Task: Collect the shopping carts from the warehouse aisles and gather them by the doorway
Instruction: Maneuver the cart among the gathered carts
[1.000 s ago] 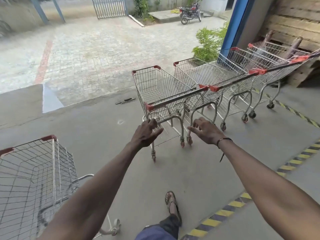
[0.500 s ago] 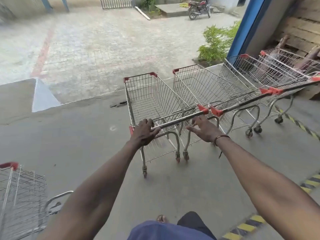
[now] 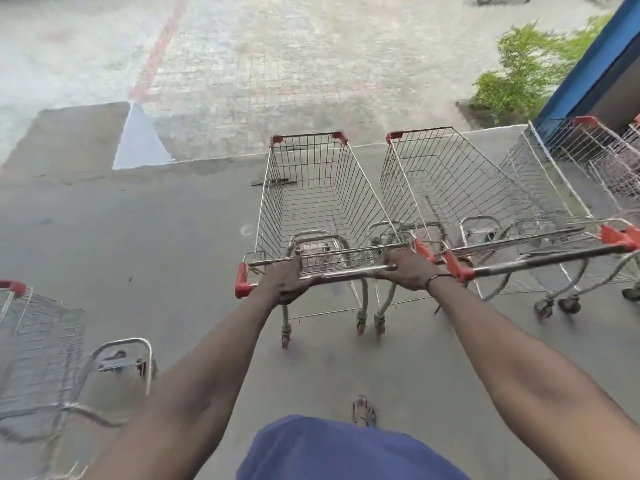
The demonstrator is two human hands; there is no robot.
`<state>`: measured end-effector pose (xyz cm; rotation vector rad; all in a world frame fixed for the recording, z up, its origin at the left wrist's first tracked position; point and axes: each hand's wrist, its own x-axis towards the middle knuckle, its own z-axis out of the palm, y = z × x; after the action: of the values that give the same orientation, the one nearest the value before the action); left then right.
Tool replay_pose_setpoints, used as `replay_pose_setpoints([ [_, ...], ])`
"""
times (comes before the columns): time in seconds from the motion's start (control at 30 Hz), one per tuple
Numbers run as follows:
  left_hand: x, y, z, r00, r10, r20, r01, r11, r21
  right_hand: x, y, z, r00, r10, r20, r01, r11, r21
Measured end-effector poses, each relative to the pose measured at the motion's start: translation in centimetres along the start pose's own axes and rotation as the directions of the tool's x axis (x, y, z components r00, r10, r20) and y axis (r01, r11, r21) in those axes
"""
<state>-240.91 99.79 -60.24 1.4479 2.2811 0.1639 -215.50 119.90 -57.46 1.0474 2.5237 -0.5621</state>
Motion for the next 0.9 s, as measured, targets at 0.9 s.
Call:
replay_pose_setpoints([
  [0.9,10.3,-6.9,-7.2,0.986,-0.165,-0.017,0.164,0.958,0.233,17.4,-1.0,-4.7,0.976,-0.212,-0.053,0.190,0.943,-0.274],
])
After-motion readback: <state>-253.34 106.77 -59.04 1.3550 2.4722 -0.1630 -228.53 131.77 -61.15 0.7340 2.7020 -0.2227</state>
